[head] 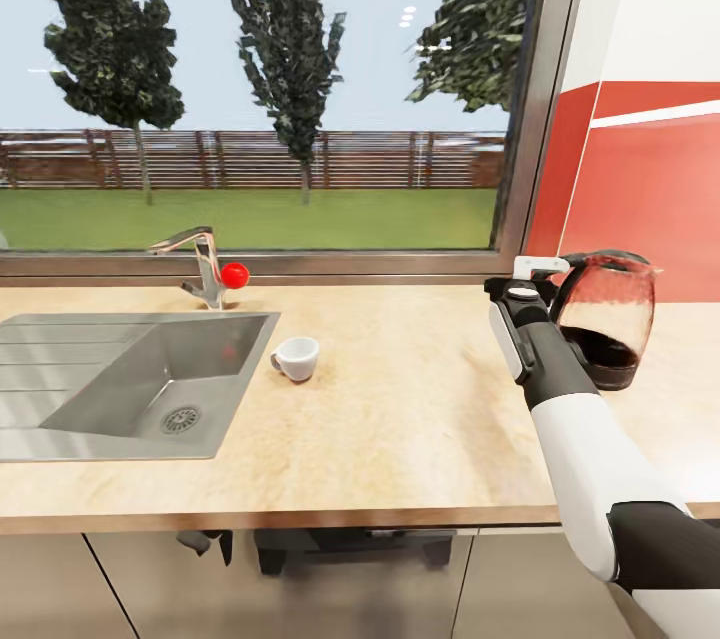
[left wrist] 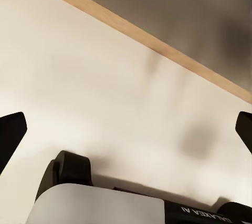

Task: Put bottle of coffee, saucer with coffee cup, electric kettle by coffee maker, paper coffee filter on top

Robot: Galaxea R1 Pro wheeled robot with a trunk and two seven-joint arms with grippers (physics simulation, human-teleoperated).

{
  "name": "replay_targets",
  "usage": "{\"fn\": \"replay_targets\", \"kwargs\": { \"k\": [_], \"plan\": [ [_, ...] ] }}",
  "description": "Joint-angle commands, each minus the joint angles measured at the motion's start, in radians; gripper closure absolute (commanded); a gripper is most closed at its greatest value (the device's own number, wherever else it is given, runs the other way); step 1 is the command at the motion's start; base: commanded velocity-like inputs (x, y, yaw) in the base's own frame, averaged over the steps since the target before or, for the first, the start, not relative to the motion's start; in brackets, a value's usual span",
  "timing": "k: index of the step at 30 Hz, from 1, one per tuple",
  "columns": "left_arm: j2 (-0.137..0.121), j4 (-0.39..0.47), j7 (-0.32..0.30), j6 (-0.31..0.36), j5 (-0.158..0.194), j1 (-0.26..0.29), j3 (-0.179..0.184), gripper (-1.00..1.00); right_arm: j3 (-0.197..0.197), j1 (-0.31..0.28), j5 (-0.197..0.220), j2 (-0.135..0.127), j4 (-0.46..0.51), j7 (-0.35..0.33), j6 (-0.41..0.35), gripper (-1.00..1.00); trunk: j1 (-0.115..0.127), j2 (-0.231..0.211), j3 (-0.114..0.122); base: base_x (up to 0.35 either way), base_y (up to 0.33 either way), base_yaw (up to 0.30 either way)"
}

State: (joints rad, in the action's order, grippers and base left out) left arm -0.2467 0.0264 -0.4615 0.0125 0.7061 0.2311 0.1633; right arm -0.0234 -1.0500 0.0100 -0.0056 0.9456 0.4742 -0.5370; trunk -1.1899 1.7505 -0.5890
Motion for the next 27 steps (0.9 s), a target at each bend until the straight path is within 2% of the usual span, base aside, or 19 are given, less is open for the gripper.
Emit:
{"fn": "replay_targets", "kwargs": {
  "k": [1, 17, 18, 27],
  "plan": [
    [0.0, 0.0, -0.003, 0.001, 0.01, 0.001, 0.008, -1.0, -0.003, -0.001, 0.003, -0.001, 0.001, 0.004, -0.006, -1.0, 0.0, 0.001, -0.001, 0.0, 0.0, 0.0],
    [0.0, 0.0, -0.003, 0.001, 0.01, 0.001, 0.008, -1.0, -0.003, -0.001, 0.004, -0.001, 0.001, 0.004, -0.006, -1.0, 0.0, 0.001, -0.001, 0.036, 0.0, 0.0],
    [0.0, 0.0, -0.003, 0.001, 0.01, 0.001, 0.008, -1.0, -0.003, -0.001, 0.004, -0.001, 0.001, 0.004, -0.006, 1.0, 0.0, 0.001, -0.001, 0.002, 0.0, 0.0],
    [0.0, 0.0, -0.003, 0.001, 0.01, 0.001, 0.008, -1.0, -0.002, -0.001, 0.003, -0.002, 0.002, 0.004, -0.006, 1.0, 0.0, 0.001, -0.001, 0.0, 0.0, 0.0]
  ]
}}
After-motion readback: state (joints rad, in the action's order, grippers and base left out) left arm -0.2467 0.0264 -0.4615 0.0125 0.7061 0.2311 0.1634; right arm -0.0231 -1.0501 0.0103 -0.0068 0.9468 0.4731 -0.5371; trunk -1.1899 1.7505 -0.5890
